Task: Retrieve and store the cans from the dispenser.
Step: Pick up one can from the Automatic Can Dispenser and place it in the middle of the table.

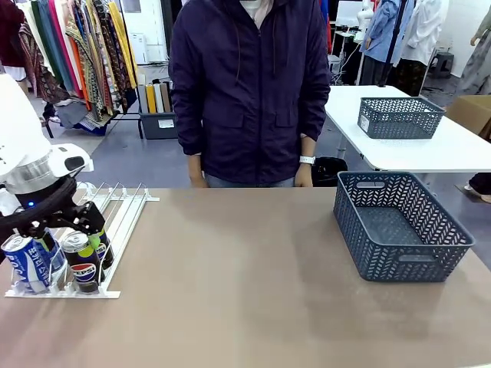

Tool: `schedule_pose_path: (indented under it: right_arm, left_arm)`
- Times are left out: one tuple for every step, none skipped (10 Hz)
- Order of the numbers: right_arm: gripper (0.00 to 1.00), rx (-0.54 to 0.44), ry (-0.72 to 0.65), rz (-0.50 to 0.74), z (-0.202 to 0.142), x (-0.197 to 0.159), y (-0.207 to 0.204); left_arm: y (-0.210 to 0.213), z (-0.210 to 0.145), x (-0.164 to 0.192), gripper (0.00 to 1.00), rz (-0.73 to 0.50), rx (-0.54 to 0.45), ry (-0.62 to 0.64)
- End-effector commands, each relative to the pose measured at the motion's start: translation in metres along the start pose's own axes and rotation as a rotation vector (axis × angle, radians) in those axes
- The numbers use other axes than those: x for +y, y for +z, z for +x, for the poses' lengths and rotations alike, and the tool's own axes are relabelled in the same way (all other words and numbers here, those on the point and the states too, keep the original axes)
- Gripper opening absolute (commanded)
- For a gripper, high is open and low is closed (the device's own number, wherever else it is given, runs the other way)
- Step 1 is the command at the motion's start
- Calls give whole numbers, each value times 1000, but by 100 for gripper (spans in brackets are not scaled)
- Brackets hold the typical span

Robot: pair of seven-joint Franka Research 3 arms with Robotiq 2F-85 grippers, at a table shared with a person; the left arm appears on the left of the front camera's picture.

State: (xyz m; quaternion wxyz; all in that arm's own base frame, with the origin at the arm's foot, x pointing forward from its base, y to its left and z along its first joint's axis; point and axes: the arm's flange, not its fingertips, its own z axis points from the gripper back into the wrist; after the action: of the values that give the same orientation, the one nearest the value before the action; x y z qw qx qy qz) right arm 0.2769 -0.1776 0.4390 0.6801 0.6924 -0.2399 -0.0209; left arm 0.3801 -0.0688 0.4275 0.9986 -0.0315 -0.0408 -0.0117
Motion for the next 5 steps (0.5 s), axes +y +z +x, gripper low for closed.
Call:
schedule_pose_path:
  right_arm:
    - [100,5,4,5,-1,2,2]
    - [100,5,4,5,-1,2,2]
    - [100,5,4,5,-1,2,2]
    - [100,5,4,5,-1,2,2]
    - [100,5,4,5,-1,2,2]
  left_arm:
    - [-8,4,-4,100,31,-33,-4]
    - [-10,5,-5,100,35,-26,-11]
    - [-11,5,-4,100,32,-16,-5]
    - [-11,7,-4,100,18,-8,-5]
    - [-13,7,-5,100,27,3,-8]
